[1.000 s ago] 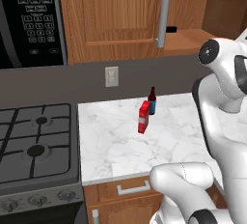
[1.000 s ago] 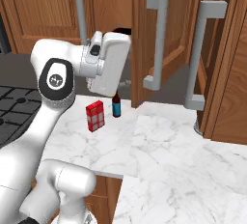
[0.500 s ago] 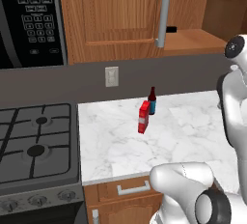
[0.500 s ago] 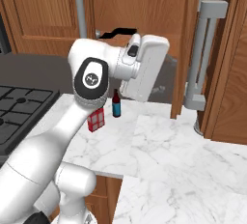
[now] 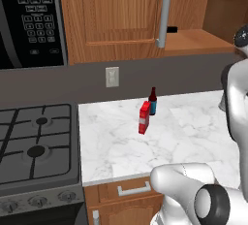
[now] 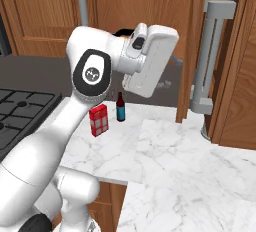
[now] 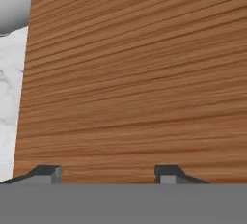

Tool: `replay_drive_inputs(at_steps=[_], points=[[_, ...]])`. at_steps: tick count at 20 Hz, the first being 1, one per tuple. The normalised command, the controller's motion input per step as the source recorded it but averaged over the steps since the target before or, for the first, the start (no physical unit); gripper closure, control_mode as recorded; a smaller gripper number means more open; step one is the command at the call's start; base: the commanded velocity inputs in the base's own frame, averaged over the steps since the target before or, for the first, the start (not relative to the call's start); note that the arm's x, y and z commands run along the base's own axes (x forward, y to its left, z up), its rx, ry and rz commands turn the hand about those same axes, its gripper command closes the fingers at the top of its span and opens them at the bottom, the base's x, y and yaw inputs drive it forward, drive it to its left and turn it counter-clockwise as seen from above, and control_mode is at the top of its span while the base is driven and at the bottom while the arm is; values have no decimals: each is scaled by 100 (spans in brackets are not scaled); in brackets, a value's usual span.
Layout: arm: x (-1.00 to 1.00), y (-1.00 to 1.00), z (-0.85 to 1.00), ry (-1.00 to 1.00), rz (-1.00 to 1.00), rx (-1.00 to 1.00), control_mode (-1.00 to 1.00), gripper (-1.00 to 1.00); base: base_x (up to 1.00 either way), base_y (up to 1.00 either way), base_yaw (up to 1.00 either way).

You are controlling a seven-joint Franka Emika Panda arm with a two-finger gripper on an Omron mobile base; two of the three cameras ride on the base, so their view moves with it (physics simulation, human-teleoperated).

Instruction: Pick the pan from the cabinet and place it on the stove. Then turn on the stove burner for the pan.

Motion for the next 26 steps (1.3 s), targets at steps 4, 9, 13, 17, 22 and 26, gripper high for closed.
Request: replay_drive_inputs(at_steps=[4,9,13,17,22,26], points=[[-72,54,-3,-27,13,4,-100,-100,0,0,0],[-18,96,-2,-20,18,7,-100,-100,0,0,0],[0,100,0,-16,23,9,-100,-100,0,0,0],[0,100,0,-15,24,11,-100,-100,0,0,0],[0,81,0,-19,26,15,-100,-100,0,0,0],[4,60,0,-21,35,20,-100,-100,0,0,0]])
